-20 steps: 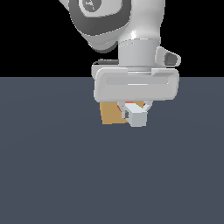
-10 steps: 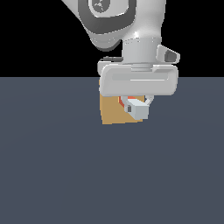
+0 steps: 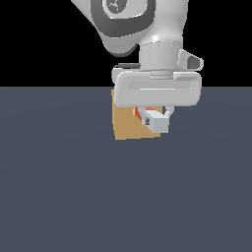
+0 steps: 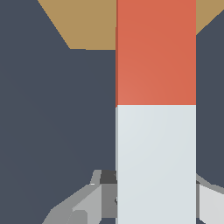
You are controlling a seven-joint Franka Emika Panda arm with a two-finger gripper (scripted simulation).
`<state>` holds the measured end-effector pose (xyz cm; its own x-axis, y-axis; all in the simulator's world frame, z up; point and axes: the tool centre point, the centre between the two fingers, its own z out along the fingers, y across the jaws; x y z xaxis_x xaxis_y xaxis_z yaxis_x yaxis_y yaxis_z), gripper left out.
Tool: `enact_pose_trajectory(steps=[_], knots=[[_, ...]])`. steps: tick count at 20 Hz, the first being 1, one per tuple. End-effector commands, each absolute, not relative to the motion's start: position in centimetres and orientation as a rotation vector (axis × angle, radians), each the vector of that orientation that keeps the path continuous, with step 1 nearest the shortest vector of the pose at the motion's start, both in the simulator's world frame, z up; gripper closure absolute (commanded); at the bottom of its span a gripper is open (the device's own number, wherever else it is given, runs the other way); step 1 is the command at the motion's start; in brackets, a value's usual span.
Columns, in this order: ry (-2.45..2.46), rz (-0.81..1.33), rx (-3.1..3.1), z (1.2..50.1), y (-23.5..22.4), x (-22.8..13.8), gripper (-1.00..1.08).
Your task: Insert the peg into the horizontal hole in a box.
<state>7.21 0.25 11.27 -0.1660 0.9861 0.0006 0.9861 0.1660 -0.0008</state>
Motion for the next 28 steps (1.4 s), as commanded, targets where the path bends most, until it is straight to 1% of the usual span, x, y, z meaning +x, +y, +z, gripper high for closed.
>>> enact_pose_trajectory(steps=[1,5,8,16,20,24,28], knots=[[-2.399,-0.002,-2.029,11.4,0.3,7.3,1.08],[-2.398,0.000,-2.028,11.3,0.6,7.1,1.08],[-2.399,0.000,-2.028,11.3,1.8,6.9,1.08],[-2.399,-0.002,-2.029,11.4,7.8,5.8,1.08],[-2.400,-0.002,-2.029,11.4,9.8,5.5,1.08],[-2.400,-0.002,-2.029,11.4,10.5,5.5,1.08],[-2.400,-0.002,-2.029,11.4,10.0,5.7,1.08]])
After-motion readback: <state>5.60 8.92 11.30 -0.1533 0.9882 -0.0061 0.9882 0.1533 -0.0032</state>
